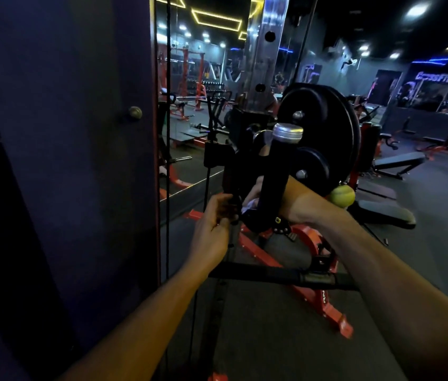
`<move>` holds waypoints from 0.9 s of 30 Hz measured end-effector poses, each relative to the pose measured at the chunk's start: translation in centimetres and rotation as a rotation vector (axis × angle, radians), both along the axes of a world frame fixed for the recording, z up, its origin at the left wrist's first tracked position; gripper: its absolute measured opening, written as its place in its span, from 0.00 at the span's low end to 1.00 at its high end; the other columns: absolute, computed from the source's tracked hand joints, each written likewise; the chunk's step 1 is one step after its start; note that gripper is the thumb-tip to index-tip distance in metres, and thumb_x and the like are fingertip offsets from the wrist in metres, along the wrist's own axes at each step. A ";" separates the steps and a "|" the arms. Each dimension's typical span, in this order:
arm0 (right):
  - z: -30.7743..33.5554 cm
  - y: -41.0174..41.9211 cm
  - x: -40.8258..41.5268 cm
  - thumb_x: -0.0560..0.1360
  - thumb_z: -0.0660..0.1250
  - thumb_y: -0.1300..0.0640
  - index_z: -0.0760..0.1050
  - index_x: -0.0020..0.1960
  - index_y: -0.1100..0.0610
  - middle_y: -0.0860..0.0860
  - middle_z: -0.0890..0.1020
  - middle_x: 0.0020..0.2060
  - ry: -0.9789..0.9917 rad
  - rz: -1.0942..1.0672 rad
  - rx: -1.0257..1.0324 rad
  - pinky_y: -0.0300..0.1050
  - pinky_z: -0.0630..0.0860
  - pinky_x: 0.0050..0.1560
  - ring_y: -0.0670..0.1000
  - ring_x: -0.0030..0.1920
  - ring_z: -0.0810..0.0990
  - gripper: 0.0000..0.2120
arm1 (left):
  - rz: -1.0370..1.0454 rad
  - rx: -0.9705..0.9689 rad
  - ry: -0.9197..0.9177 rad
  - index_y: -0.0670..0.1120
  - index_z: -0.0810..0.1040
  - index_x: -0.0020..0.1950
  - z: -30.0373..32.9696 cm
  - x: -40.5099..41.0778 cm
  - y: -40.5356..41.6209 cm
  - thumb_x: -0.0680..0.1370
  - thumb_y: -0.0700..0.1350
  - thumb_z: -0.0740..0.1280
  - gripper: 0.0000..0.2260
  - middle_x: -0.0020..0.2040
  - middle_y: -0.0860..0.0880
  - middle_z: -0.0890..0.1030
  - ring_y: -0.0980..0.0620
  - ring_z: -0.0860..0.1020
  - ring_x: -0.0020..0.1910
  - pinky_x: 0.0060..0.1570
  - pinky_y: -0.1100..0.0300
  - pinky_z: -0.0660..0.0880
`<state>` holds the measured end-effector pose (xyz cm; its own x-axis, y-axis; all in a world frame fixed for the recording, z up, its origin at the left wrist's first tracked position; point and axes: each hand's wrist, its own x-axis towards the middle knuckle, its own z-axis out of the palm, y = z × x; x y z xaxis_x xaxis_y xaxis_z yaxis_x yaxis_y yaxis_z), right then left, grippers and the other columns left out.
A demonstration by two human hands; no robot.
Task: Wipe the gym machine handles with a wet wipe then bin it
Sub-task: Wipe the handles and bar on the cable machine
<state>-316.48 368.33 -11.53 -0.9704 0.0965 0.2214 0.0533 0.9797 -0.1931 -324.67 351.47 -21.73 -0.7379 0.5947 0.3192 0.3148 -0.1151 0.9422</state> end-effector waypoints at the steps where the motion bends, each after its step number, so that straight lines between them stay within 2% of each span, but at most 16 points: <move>1: 0.2 -0.1 -0.4 0.76 0.70 0.63 0.85 0.49 0.52 0.37 0.79 0.43 0.012 0.029 -0.005 0.26 0.68 0.50 0.36 0.45 0.77 0.08 | 0.006 0.008 -0.012 0.58 0.73 0.68 -0.1 0.0 0.0 0.83 0.33 0.58 0.22 0.63 0.57 0.79 0.58 0.78 0.63 0.60 0.57 0.75; 3: -0.1 0.2 -2.2 0.77 0.69 0.62 0.84 0.49 0.55 0.42 0.77 0.45 0.066 0.073 0.083 0.29 0.67 0.51 0.42 0.46 0.76 0.06 | 0.023 0.024 -0.048 0.58 0.71 0.70 -0.1 0.0 0.0 0.83 0.34 0.58 0.22 0.64 0.57 0.78 0.59 0.76 0.64 0.60 0.60 0.74; 4: -0.4 0.2 -3.3 0.77 0.67 0.61 0.83 0.50 0.57 0.47 0.77 0.46 0.060 0.067 0.173 0.33 0.69 0.52 0.47 0.47 0.77 0.06 | 0.033 0.027 -0.061 0.59 0.71 0.70 -0.2 0.1 0.0 0.83 0.34 0.58 0.23 0.64 0.58 0.77 0.60 0.76 0.63 0.58 0.62 0.73; 6: -1.1 0.1 -5.1 0.79 0.64 0.59 0.82 0.51 0.60 0.56 0.77 0.48 0.009 0.050 0.338 0.50 0.75 0.51 0.57 0.47 0.79 0.10 | 0.041 0.030 -0.067 0.59 0.70 0.70 -0.4 0.1 -0.1 0.83 0.34 0.58 0.23 0.62 0.59 0.77 0.63 0.76 0.62 0.53 0.67 0.73; 7: -1.3 0.3 -5.7 0.77 0.62 0.57 0.82 0.50 0.60 0.57 0.78 0.48 0.004 0.063 0.393 0.54 0.77 0.49 0.59 0.45 0.79 0.11 | 0.042 0.029 -0.066 0.59 0.69 0.70 -0.5 0.1 -0.1 0.84 0.34 0.58 0.23 0.61 0.59 0.78 0.64 0.77 0.60 0.51 0.69 0.73; 8: -1.2 0.2 -5.7 0.76 0.61 0.56 0.82 0.48 0.60 0.57 0.78 0.47 -0.003 0.077 0.414 0.53 0.77 0.48 0.60 0.44 0.80 0.12 | 0.042 0.032 -0.068 0.58 0.70 0.70 -0.6 0.1 -0.1 0.84 0.34 0.58 0.22 0.60 0.58 0.79 0.63 0.77 0.59 0.49 0.69 0.73; 11: -0.5 0.1 -5.3 0.74 0.61 0.56 0.81 0.47 0.55 0.46 0.77 0.46 -0.035 0.181 0.339 0.48 0.77 0.52 0.52 0.47 0.81 0.10 | 0.045 0.046 -0.107 0.58 0.70 0.69 -0.9 0.1 0.3 0.84 0.34 0.57 0.21 0.59 0.57 0.79 0.60 0.78 0.59 0.53 0.65 0.75; 13: 0.5 -0.2 -4.9 0.73 0.61 0.54 0.81 0.45 0.52 0.39 0.75 0.44 -0.102 0.192 0.298 0.49 0.79 0.51 0.46 0.47 0.80 0.09 | 0.054 0.065 -0.120 0.57 0.72 0.67 -0.9 0.4 0.7 0.83 0.33 0.58 0.21 0.58 0.57 0.80 0.60 0.79 0.59 0.57 0.60 0.77; 15: 1.4 -0.2 -4.4 0.73 0.61 0.51 0.79 0.45 0.44 0.34 0.76 0.42 -0.169 0.192 0.243 0.48 0.79 0.50 0.38 0.45 0.79 0.08 | 0.052 0.083 -0.125 0.58 0.73 0.66 -0.8 0.6 1.0 0.82 0.34 0.60 0.20 0.58 0.57 0.80 0.61 0.79 0.58 0.57 0.58 0.78; 17: 2.3 -1.3 -2.8 0.75 0.62 0.48 0.78 0.45 0.37 0.31 0.78 0.45 -0.213 0.166 0.173 0.43 0.79 0.49 0.36 0.46 0.79 0.07 | 0.046 0.076 -0.113 0.58 0.72 0.66 -0.3 0.8 0.9 0.82 0.38 0.63 0.18 0.59 0.57 0.80 0.61 0.78 0.58 0.52 0.62 0.75; 20: 3.8 -2.4 0.0 0.80 0.65 0.55 0.79 0.47 0.39 0.34 0.80 0.47 -0.306 0.115 0.047 0.32 0.72 0.48 0.36 0.48 0.79 0.10 | 0.047 0.088 -0.113 0.58 0.71 0.67 0.0 1.0 0.9 0.82 0.40 0.64 0.17 0.60 0.56 0.80 0.60 0.77 0.58 0.49 0.63 0.73; 23: 4.5 -2.3 2.4 0.79 0.65 0.64 0.82 0.53 0.52 0.45 0.84 0.49 -0.313 0.097 -0.209 0.31 0.74 0.47 0.39 0.48 0.82 0.10 | 0.044 0.055 -0.105 0.59 0.71 0.68 0.2 1.6 0.7 0.83 0.37 0.61 0.20 0.62 0.57 0.78 0.61 0.76 0.59 0.47 0.64 0.72; 25: 4.1 -2.1 3.5 0.78 0.63 0.73 0.78 0.57 0.67 0.56 0.85 0.48 -0.258 0.020 -0.544 0.38 0.80 0.42 0.49 0.43 0.86 0.10 | 0.026 0.046 -0.099 0.60 0.70 0.68 0.3 1.9 0.6 0.83 0.36 0.61 0.21 0.63 0.58 0.77 0.62 0.76 0.59 0.45 0.70 0.73; 26: 3.7 -1.7 3.9 0.77 0.63 0.75 0.76 0.56 0.71 0.60 0.85 0.45 -0.238 0.012 -0.692 0.42 0.82 0.39 0.53 0.40 0.85 0.10 | 0.019 0.048 -0.100 0.60 0.70 0.68 0.3 2.0 0.5 0.83 0.35 0.60 0.21 0.62 0.58 0.77 0.63 0.76 0.58 0.43 0.72 0.74; 27: 3.5 -1.9 4.2 0.76 0.63 0.76 0.77 0.55 0.73 0.60 0.85 0.42 -0.191 0.012 -0.752 0.42 0.82 0.37 0.53 0.37 0.84 0.08 | 0.017 0.049 -0.102 0.59 0.71 0.68 0.4 1.9 0.4 0.83 0.35 0.60 0.21 0.62 0.58 0.78 0.63 0.77 0.58 0.43 0.73 0.74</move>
